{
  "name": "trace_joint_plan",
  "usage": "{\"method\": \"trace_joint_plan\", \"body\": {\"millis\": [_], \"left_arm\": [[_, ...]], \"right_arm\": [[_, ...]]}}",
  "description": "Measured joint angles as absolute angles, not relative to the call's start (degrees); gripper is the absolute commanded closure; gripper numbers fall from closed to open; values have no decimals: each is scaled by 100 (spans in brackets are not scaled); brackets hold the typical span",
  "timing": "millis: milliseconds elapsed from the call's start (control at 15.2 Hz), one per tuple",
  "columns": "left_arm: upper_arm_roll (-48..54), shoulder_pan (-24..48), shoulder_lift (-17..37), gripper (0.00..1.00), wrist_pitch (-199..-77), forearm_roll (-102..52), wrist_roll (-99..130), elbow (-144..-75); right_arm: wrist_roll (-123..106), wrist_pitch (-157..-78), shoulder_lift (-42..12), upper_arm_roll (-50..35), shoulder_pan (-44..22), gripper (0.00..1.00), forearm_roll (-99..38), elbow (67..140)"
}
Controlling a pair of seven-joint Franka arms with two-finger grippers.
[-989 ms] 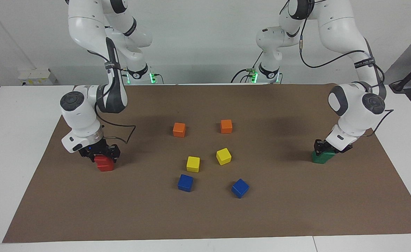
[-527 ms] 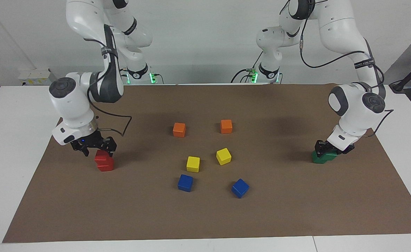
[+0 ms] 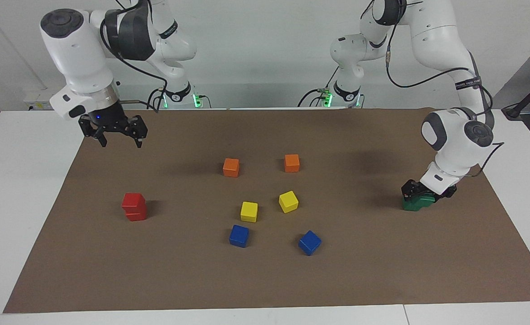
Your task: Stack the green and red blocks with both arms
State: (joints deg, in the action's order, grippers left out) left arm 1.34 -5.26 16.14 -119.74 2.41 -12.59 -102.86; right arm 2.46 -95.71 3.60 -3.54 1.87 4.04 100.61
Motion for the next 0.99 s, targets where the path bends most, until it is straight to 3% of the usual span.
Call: {"method": "trace_joint_plan", "body": {"millis": [264, 593, 989], "left_arm": [[240, -476, 882, 0, -10389, 236, -796, -9880], [264, -280, 31, 0, -9464, 221, -386, -10017], [253, -233, -65, 0, -9469, 95, -221, -10165]], "right_arm": [[246, -9565, 360, -354, 198, 0, 325, 10076], [246, -9565, 348, -352, 254, 0, 194, 10078], [246, -9566, 189, -352, 260, 0, 21, 10024]]}}
